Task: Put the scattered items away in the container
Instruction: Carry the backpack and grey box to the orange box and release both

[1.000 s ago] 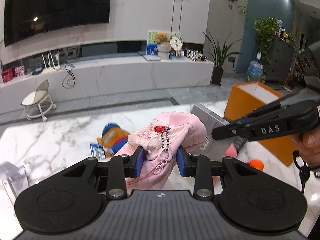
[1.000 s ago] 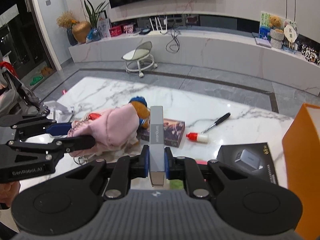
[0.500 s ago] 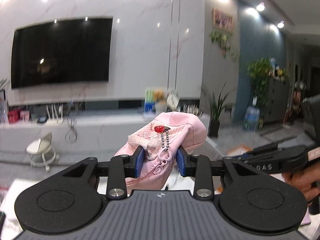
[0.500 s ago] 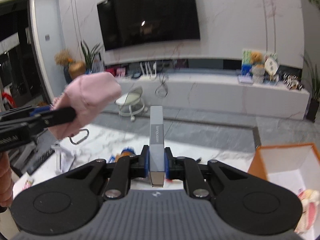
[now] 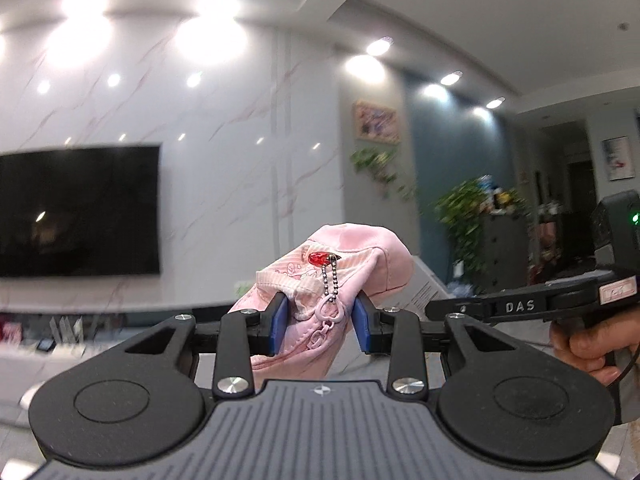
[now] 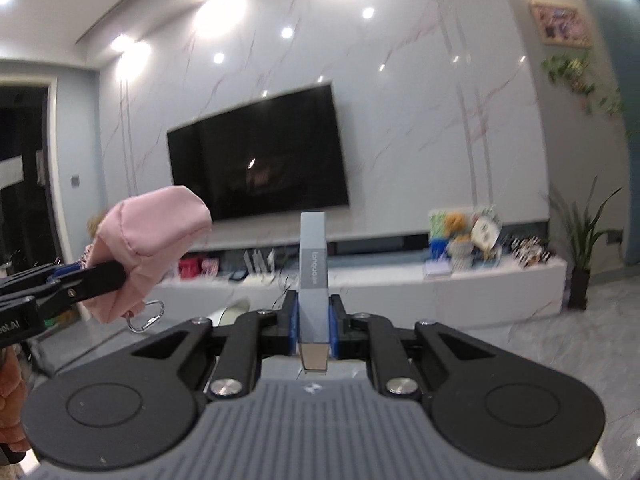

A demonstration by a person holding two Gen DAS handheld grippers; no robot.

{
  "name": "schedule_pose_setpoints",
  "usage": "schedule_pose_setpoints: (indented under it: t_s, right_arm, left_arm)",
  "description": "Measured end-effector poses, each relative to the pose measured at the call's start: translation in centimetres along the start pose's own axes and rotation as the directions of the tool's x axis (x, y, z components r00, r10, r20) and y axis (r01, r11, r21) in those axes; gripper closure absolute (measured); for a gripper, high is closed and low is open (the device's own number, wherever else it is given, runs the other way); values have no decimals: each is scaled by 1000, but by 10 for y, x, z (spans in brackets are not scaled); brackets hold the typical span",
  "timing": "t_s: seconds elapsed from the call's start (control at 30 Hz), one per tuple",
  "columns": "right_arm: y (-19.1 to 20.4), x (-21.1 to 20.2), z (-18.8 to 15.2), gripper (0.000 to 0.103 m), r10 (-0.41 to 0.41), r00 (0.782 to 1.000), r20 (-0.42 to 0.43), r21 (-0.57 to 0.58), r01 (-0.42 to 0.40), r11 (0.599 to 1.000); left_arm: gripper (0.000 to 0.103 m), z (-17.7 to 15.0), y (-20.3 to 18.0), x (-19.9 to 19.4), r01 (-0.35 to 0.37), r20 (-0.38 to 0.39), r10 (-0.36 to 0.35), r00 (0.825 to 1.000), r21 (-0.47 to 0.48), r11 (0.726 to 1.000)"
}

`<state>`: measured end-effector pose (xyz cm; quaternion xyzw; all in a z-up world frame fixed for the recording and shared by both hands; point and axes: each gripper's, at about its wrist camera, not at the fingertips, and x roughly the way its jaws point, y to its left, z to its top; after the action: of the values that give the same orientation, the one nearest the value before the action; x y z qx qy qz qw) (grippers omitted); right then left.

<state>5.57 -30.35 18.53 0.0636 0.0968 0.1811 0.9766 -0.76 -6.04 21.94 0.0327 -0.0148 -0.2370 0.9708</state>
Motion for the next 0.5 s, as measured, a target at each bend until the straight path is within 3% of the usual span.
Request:
schedule_pose_setpoints:
  t_s: [0.23,0.5]
  right_arm:
    - [-40,-59,26,87,-62,990,129,28,58,998]
    - [-92,-69,21,87,-110,985,129,115,96,989]
  left_arm:
    - [63,18,-64,25,127,67,-129,989,22,992]
    - [63,13,-119,89,211,12,-212,977,29,977]
